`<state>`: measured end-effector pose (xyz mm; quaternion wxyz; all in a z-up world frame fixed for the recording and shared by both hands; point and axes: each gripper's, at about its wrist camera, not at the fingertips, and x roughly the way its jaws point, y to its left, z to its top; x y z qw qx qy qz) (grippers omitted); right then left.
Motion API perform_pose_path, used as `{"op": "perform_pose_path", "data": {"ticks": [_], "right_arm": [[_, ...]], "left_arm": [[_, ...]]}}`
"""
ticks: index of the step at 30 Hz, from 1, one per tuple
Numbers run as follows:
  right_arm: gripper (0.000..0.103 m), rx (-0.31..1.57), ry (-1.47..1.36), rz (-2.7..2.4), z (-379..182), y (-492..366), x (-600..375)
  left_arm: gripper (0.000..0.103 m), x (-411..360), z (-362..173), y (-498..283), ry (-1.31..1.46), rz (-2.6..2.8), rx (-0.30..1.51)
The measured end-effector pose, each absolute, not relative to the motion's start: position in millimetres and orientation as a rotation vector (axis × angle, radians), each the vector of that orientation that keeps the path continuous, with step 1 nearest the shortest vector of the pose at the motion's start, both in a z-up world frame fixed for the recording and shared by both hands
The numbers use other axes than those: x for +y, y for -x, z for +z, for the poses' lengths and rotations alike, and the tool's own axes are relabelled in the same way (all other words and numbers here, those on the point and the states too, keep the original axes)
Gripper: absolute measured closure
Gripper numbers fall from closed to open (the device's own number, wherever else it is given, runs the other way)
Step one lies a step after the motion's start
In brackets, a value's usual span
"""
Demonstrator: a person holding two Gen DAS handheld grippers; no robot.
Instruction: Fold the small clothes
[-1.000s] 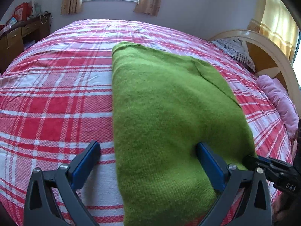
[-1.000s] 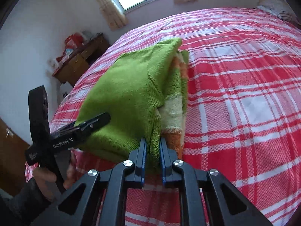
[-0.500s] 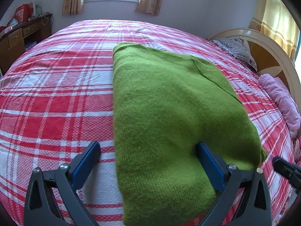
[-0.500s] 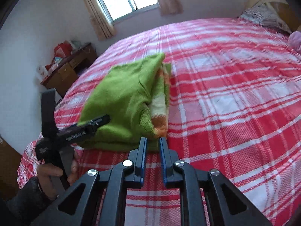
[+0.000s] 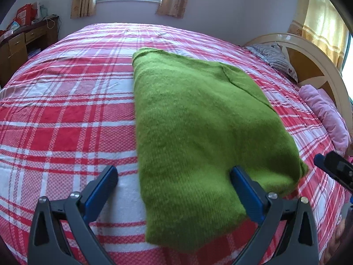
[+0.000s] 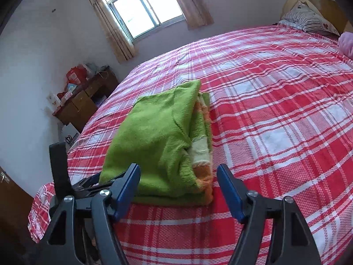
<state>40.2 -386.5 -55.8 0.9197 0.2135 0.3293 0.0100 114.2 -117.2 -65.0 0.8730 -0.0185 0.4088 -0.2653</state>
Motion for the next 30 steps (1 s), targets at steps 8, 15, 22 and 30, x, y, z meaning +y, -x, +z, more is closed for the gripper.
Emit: {"op": "perform_pose_path", "data": {"ticks": [8,15,22,30], "right_arm": [[0.032,0.698,-0.446,0.038,-63,-48,-404],[0.032,0.648,-0.605,0.107,-61,-96,-434],[0.032,0.744,-0.655,0.131,-90,-173,-440],[0.031,0.764,-0.582,0.212,-105,-183,-426]], "left_arm": [[0.010,-90,-56,-108,0.113,-0.680,0.850],[0.010,-75,-24,-170,0.321,-0.685,0.826],[0.019,-116,-61,-223,0.372,-0.710,0.980],[0.019,-107,-68,-209,0.378,-0.813,0.956]]}}
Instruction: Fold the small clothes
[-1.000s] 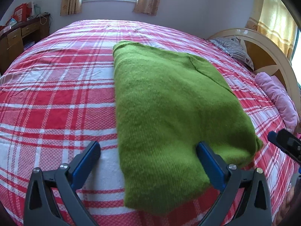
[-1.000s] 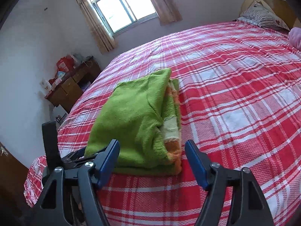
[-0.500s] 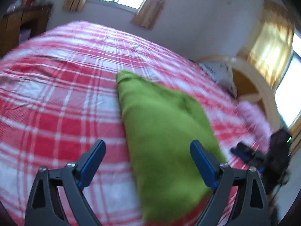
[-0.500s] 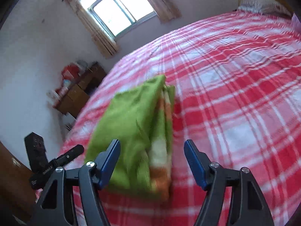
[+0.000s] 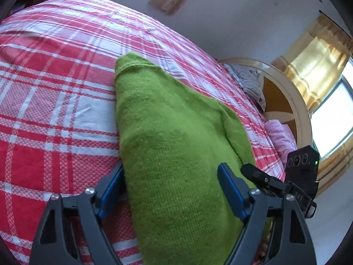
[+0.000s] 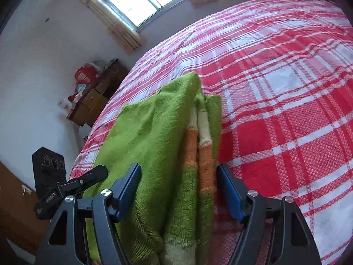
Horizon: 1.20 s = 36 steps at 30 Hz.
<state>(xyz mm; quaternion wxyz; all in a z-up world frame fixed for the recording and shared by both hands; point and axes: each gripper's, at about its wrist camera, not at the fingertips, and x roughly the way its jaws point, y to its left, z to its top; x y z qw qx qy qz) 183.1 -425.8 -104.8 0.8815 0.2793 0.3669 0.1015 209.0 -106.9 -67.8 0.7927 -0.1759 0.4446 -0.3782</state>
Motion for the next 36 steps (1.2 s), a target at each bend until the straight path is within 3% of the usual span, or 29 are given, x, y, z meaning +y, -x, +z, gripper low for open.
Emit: {"op": "perform_pose_path", "data": {"ticks": [4,7,12,14,19,28,33,36], "right_arm": [[0.031,0.756,-0.553,0.237,-103,-180,-418],[0.032,0.771,-0.538,0.197,-105,-186,-416],[0.051,0.772,-0.312,0.050,-85,-179,-383],[0.063,0.777,-0.306,0.046,-79,-173,-378],[0.067,0.803,-0.449,0.123,-72,-148,-384],[0.067,0.854,-0.575,0.265,-83,-56,-361],[0.062,0.821,-0.471,0.221,-81,-43,-346],[0.042,0.826,-0.442,0.168,-90,-57,-347]], "left_arm": [[0.019,-107,-66,-212,0.396,-0.831,0.946],[0.030,-114,-66,-213,0.348,-0.771,0.938],[0.048,-123,-58,-201,0.249,-0.706,0.915],[0.054,-121,-56,-197,0.254,-0.702,0.914],[0.062,-115,-39,-172,0.182,-0.715,0.942],[0.059,-76,-39,-93,0.168,-0.712,1.088],[0.031,-81,-44,-97,0.114,-0.625,1.078],[0.020,-91,-49,-106,0.083,-0.595,1.061]]}}
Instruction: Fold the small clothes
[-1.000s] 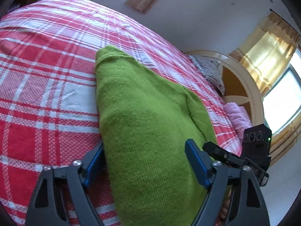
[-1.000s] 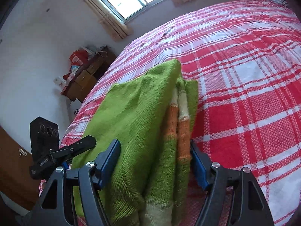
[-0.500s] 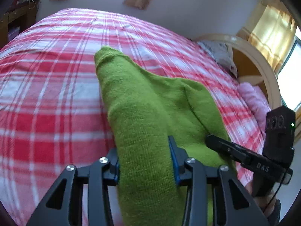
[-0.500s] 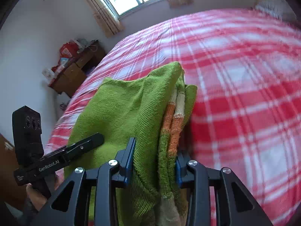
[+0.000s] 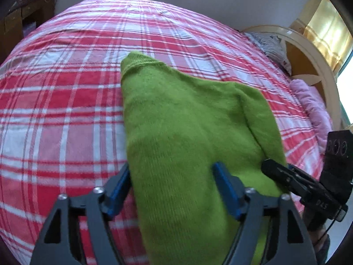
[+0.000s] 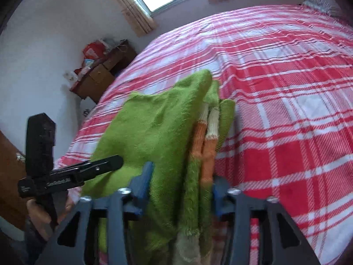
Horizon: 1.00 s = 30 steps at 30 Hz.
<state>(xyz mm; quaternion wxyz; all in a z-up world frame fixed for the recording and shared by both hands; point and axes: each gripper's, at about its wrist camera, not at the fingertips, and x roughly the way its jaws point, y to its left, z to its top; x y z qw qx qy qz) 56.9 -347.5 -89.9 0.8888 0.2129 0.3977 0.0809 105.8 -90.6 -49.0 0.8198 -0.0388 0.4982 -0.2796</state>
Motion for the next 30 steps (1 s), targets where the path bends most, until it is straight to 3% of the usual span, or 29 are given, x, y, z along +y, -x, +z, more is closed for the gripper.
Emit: {"op": "perform_pose_path", "data": {"ticks": [2,7,9,10,11,15,30], "right_arm": [[0.028,0.826,-0.450,0.167,-99,-65,-353],[0.028,0.785,-0.478,0.193,-103,-68,-360],[0.033,0.798,-0.431,0.172,-100,-66,-353],[0.048,0.801,-0.432,0.190,-98,-65,-349],[0.057,0.803,-0.447,0.196,-97,-63,-346],[0.060,0.793,-0.393,0.117,-87,-56,-332],[0.063,0.730,-0.418,0.100,-57,-18,-302]], "left_arm": [[0.020,-97,-52,-109,0.073,-0.593,1.046],[0.024,-103,-52,-105,0.049,-0.589,0.999],[0.033,-106,-50,-102,0.033,-0.595,0.975],[0.035,-106,-48,-100,0.020,-0.589,0.962],[0.040,-107,-46,-98,0.009,-0.579,0.950],[0.059,-108,-37,-88,-0.028,-0.544,0.905],[0.066,-90,-24,-59,-0.065,-0.498,0.887]]}}
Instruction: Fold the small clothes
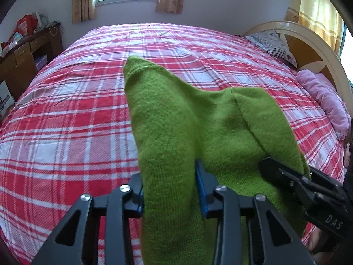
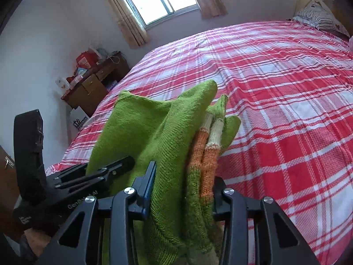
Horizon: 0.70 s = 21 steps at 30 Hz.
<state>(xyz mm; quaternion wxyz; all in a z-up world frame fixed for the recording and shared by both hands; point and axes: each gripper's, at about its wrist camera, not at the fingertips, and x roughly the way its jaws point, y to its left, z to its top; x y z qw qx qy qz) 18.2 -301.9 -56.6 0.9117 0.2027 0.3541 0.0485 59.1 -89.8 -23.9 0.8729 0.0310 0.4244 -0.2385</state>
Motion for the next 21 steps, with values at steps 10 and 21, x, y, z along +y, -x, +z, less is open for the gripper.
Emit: {"op": "perform_pose_path", "data": {"ticks": [10,21], "right_arm": [[0.063,0.721,-0.410,0.158,-50,-9,-262],[0.063,0.725,-0.381,0.232,-43,-13,-215]], "left_arm": [[0.067,-54,-13,-44,-0.046,-0.429,0.869],[0.067,-13,-10,-38,-0.008,-0.355,0.860]]}}
